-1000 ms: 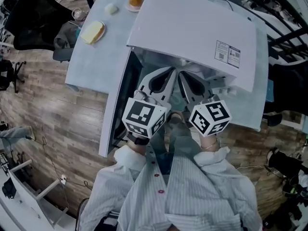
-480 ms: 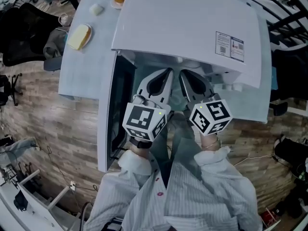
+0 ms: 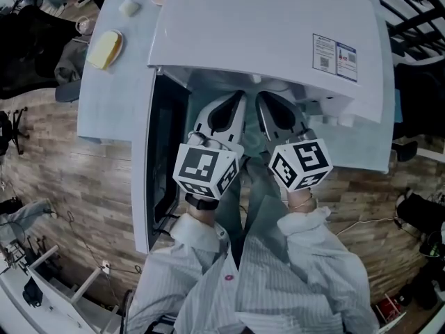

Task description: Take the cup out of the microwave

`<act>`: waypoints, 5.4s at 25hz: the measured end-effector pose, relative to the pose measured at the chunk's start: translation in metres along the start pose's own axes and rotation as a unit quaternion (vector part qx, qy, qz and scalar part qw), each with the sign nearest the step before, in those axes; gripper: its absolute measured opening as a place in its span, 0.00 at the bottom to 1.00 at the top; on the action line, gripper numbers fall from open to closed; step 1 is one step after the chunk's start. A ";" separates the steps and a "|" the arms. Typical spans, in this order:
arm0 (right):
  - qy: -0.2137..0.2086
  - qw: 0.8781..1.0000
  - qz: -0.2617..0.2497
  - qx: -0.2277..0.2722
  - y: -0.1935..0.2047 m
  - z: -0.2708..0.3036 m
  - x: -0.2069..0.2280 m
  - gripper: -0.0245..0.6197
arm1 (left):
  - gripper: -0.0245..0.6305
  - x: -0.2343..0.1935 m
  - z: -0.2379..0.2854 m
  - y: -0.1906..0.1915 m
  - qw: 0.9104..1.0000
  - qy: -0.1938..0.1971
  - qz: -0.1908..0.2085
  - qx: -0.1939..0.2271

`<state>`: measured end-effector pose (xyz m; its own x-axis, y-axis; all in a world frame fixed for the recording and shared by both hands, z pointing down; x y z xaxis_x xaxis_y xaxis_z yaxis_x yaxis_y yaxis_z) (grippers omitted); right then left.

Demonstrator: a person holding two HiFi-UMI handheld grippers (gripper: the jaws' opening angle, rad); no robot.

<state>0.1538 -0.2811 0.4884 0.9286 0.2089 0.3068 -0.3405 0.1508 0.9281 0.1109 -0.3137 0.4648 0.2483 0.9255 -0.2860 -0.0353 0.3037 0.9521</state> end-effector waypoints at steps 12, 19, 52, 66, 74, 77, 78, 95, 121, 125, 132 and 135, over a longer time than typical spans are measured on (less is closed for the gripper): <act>0.020 0.999 -0.033 -0.016 0.009 0.020 0.008 0.22 | 0.05 -0.006 -0.003 -0.007 1.000 -0.010 -0.006 0.012; 0.039 0.998 -0.045 -0.028 0.016 0.035 0.014 0.31 | 0.05 -0.008 -0.001 -0.008 1.000 -0.002 -0.013 0.017; 0.054 0.994 -0.099 -0.005 0.015 0.061 0.016 0.17 | 0.05 -0.024 -0.008 -0.011 1.000 -0.004 -0.017 0.017; 0.053 0.996 -0.068 0.004 0.013 0.041 0.011 0.17 | 0.05 -0.018 -0.012 -0.018 1.000 -0.007 -0.007 0.025; 0.037 0.998 -0.052 0.001 0.010 0.017 -0.001 0.17 | 0.05 -0.005 -0.017 -0.025 0.999 -0.014 -0.006 0.033; 0.027 0.999 -0.047 -0.006 0.010 0.006 -0.008 0.17 | 0.05 0.000 -0.023 -0.029 0.999 -0.020 -0.006 0.036; 0.024 0.999 -0.047 -0.007 0.010 0.002 -0.010 0.17 | 0.05 0.002 -0.025 -0.031 0.999 -0.022 -0.006 0.037; -0.033 0.999 -0.002 -0.037 -0.011 -0.067 -0.050 0.17 | 0.05 0.037 -0.063 -0.067 0.997 -0.025 -0.027 0.063; -0.079 0.996 -0.026 0.021 -0.117 -0.157 -0.041 0.17 | 0.05 0.112 -0.023 -0.172 0.989 0.053 0.048 0.133; -0.079 0.996 -0.027 0.033 -0.126 -0.154 -0.032 0.17 | 0.05 0.117 -0.012 -0.171 0.988 0.058 0.051 0.133; -0.076 0.996 -0.018 0.037 -0.130 -0.158 -0.026 0.17 | 0.05 0.124 -0.008 -0.167 0.989 0.067 0.052 0.124; -0.079 0.996 -0.016 0.036 -0.131 -0.158 -0.027 0.17 | 0.05 0.123 -0.010 -0.167 0.989 0.064 0.049 0.124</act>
<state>0.1499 -0.1535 0.3250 0.9521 0.0494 0.3016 -0.3049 0.0832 0.9488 0.1379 -0.2486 0.2700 0.1307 0.9735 -0.1876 0.1888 0.1613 0.9687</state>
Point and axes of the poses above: the fingertips, and each gripper's own axes: z forward along the fingers, x to its right, y out of its underside, the point moved 1 cm from there along -z, backward along the fingers, and after that the axes turned 4 degrees about x, right-handed, at the moved point
